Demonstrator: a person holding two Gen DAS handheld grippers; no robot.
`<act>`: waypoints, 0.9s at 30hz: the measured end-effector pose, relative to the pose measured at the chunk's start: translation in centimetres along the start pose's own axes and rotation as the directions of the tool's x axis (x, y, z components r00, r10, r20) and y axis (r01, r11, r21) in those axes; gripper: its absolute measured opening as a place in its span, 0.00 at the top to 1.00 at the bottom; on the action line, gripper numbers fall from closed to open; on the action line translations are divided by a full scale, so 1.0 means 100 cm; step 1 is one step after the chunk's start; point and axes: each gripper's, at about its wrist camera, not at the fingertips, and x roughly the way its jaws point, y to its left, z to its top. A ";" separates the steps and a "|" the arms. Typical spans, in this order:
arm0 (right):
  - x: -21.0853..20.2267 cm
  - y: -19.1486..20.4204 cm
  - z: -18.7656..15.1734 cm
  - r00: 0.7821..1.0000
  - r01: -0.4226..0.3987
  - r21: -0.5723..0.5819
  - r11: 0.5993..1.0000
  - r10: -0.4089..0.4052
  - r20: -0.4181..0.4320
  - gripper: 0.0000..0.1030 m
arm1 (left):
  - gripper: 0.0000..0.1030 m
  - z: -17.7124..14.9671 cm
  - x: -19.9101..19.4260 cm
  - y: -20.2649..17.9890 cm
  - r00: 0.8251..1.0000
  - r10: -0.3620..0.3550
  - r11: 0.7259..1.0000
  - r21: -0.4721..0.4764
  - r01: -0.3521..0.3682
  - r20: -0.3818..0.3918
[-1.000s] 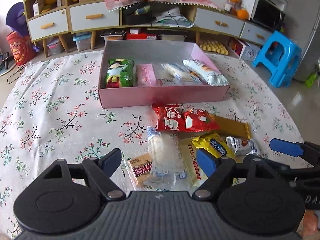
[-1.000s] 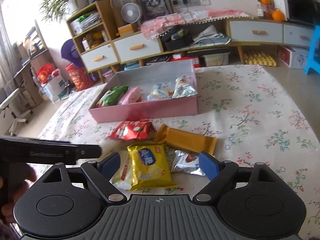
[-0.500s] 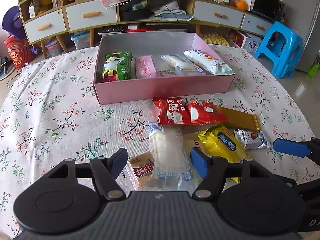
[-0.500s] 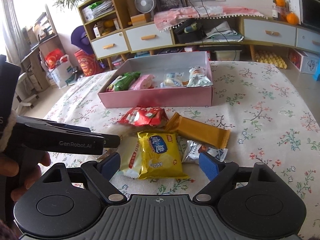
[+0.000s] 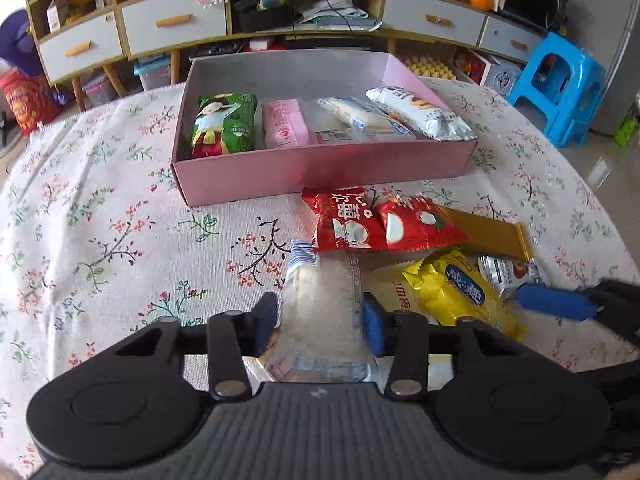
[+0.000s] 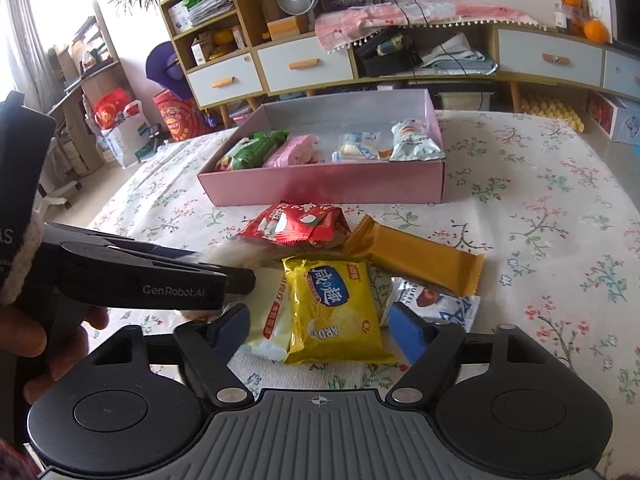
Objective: Organize snacks
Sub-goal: 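Grasp clear plastic bread bag with left tool while right tool grasps yellow chip bag, then carry both held bags up and over the pink box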
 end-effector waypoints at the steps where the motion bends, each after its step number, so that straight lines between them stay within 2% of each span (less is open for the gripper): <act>1: 0.004 0.001 0.000 1.000 0.002 -0.002 1.000 -0.002 -0.007 0.35 | 0.67 0.001 -0.001 0.002 1.000 -0.008 1.000 -0.010 0.008 -0.001; 2: 0.007 0.001 0.000 1.000 0.007 -0.008 1.000 -0.007 -0.015 0.39 | 0.68 0.001 -0.001 0.004 1.000 -0.015 1.000 -0.019 0.015 -0.002; 4: 0.013 0.005 -0.001 0.999 0.034 -0.034 0.999 -0.034 -0.016 0.40 | 0.69 0.001 -0.002 0.008 1.000 -0.025 0.999 -0.037 0.025 -0.004; 7: 0.015 0.004 -0.001 0.998 0.056 -0.047 0.997 -0.057 -0.009 0.53 | 0.70 -0.002 -0.005 0.011 1.000 -0.027 0.998 -0.052 0.027 -0.003; 11: 0.009 -0.003 -0.001 0.999 0.038 0.001 0.999 -0.038 -0.004 0.57 | 0.70 -0.003 -0.015 0.017 0.999 -0.045 0.995 -0.090 0.045 0.006; 14: -0.001 -0.007 -0.002 1.000 0.028 0.026 0.999 -0.028 -0.002 0.57 | 0.70 -0.006 -0.025 0.024 0.998 -0.059 0.992 -0.115 0.061 0.021; 20: -0.022 -0.021 0.001 0.998 -0.060 0.129 0.990 0.058 0.021 0.57 | 0.70 -0.017 -0.040 0.033 0.996 -0.077 0.986 -0.146 0.081 0.037; 27: -0.034 -0.026 0.000 0.998 -0.049 0.158 0.986 0.044 0.035 0.57 | 0.70 -0.020 -0.048 0.040 0.995 -0.075 0.980 -0.182 0.085 0.063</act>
